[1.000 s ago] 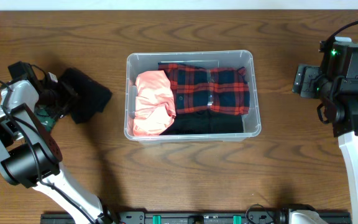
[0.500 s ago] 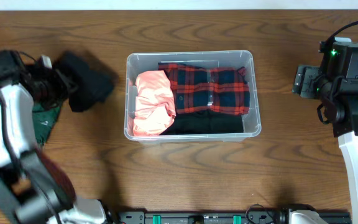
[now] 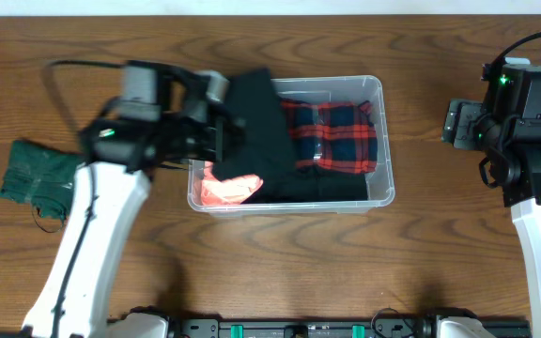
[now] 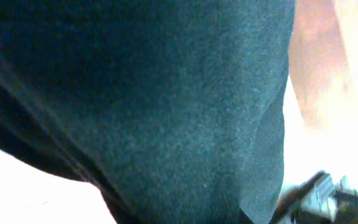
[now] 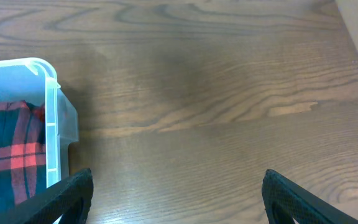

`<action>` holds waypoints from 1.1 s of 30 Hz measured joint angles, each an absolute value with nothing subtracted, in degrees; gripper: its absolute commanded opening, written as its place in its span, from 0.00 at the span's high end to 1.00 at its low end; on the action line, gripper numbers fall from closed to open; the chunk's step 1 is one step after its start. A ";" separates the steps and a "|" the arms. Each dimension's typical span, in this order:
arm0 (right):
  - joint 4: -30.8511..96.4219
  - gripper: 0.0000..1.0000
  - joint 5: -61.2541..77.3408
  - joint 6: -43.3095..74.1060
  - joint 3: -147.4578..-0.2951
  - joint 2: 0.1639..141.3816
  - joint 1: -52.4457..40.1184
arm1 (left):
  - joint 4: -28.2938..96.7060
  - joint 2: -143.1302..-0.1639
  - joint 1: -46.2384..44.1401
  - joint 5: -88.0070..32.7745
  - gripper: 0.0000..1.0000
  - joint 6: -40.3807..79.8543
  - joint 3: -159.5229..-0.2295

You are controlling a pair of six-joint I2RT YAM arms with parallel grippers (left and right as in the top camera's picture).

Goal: Pack container
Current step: 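Place the black garment in the bin's middle with the left gripper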

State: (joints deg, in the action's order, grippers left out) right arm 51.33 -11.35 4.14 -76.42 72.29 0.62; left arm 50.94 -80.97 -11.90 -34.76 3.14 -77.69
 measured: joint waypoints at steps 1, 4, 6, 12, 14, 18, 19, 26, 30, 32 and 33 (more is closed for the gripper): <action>51.33 0.15 -11.35 4.16 -76.42 72.29 0.62 | 51.33 -82.56 -13.61 -34.76 0.94 2.94 -77.69; 51.33 0.15 -11.35 4.14 -76.42 72.29 0.62 | 51.70 -87.48 -16.36 -34.74 0.94 2.63 -77.69; 51.33 0.15 -11.35 4.16 -76.42 72.29 0.62 | 51.64 -91.13 -17.43 -34.98 0.94 2.11 -77.69; 51.40 0.15 -11.35 4.16 -76.42 72.29 0.62 | 51.05 -101.41 -19.11 -36.77 0.94 -1.98 -77.69; 51.40 0.15 -11.35 4.16 -76.42 72.29 0.62 | 50.85 -103.83 -18.90 -37.41 0.88 -3.38 -77.69; 51.64 0.15 -11.35 4.16 -76.42 72.29 0.62 | 51.05 -105.89 -18.37 -38.74 0.47 -5.34 -77.69; 51.68 0.15 -11.35 4.16 -76.42 72.29 0.62 | 51.22 -106.10 -18.35 -38.85 0.40 -5.74 -77.69; 51.70 0.15 -11.35 4.14 -76.42 72.29 0.62 | 61.06 -103.26 -16.21 -34.30 0.02 -6.66 -82.50; 51.70 0.15 -11.35 4.16 -76.42 72.29 0.62 | 62.11 -93.78 -12.97 -27.73 0.02 -6.44 -86.65; 51.70 0.15 -11.35 4.16 -76.42 72.29 0.62 | 61.23 -87.83 -10.63 -24.67 0.02 -6.46 -88.12; 51.75 0.15 -11.35 4.16 -76.42 72.29 0.62 | 60.84 -84.62 -8.82 -23.07 0.02 -6.26 -88.66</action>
